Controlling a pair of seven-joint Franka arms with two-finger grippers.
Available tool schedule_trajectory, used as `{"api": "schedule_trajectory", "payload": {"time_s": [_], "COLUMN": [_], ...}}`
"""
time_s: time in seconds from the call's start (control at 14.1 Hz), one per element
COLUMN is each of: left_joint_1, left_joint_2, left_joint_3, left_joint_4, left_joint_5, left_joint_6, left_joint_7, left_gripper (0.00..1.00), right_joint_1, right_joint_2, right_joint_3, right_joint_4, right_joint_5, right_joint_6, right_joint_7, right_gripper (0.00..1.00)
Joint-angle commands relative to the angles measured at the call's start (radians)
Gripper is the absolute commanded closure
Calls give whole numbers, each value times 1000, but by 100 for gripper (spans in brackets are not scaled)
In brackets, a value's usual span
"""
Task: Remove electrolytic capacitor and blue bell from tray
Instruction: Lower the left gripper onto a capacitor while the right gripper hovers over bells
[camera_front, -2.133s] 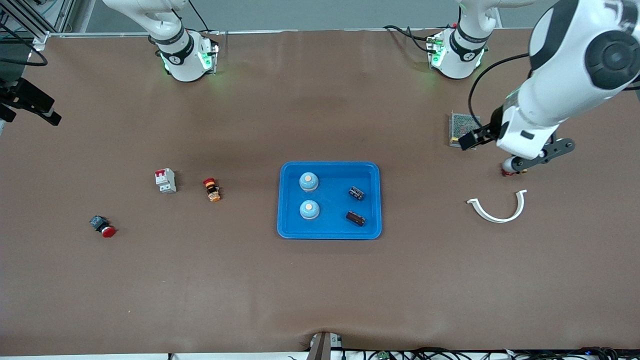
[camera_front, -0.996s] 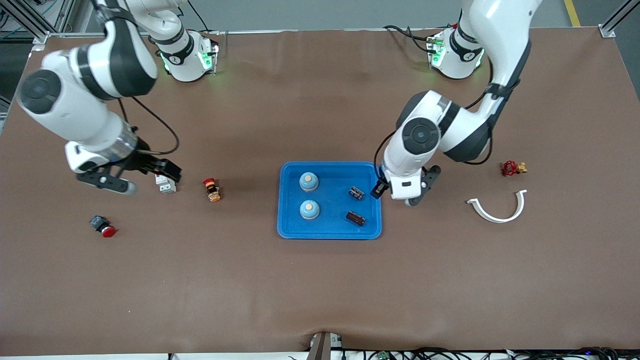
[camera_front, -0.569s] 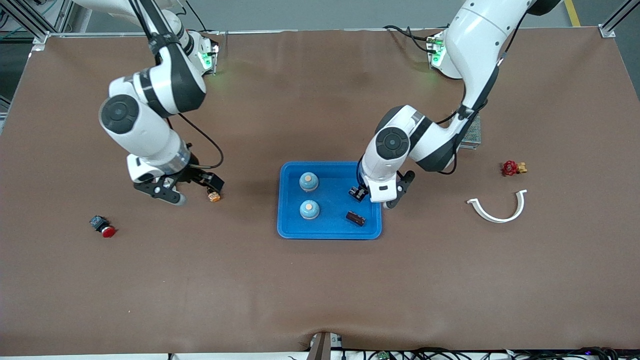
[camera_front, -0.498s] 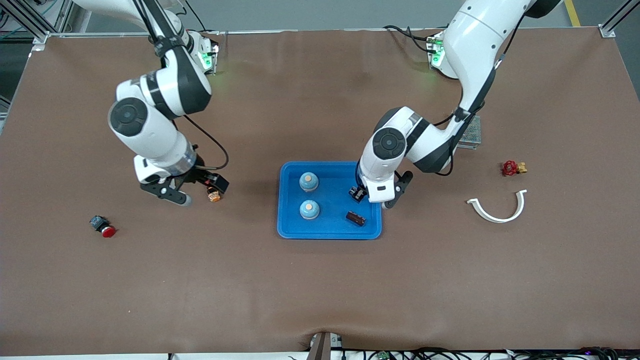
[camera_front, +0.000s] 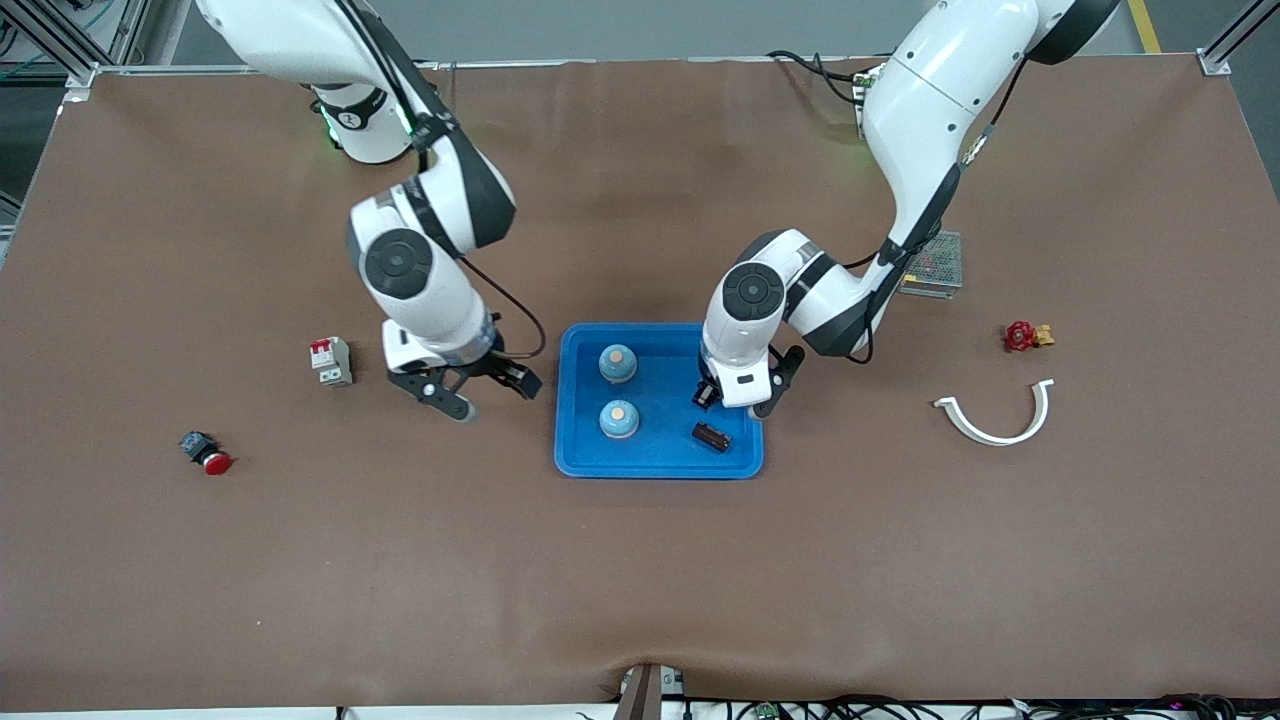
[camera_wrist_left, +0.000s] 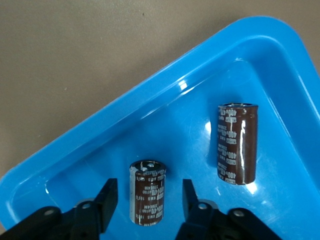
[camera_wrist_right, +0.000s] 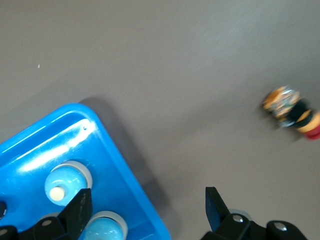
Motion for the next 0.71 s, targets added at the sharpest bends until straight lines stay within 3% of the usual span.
{"api": "schedule_trajectory", "payload": {"time_s": [0.0, 0.28, 0.43, 0.57, 0.64], "left_joint_1": [-13, -13, -13, -13, -13], "left_joint_2": [7, 19, 19, 19, 14], "left_joint_3": [3, 3, 2, 2, 2], "left_joint_4": [15, 15, 15, 15, 15], "left_joint_5": [24, 24, 24, 24, 24], "left_joint_6": [4, 4, 4, 4, 3], "left_joint_7": [-31, -31, -31, -30, -28], "left_gripper": [44, 48, 55, 73, 87], "right_joint_1": [63, 132, 162, 197, 208], "right_joint_2": [103, 155, 166, 183, 187], "right_joint_3": [-12, -12, -12, -12, -12], "right_joint_4": [78, 77, 77, 80, 81], "right_joint_5": [-10, -9, -10, -9, -9], "right_joint_6": [29, 97, 103, 105, 121], "right_joint_7": [78, 97, 133, 173, 184], "right_gripper": [0, 0, 0, 0, 0]}}
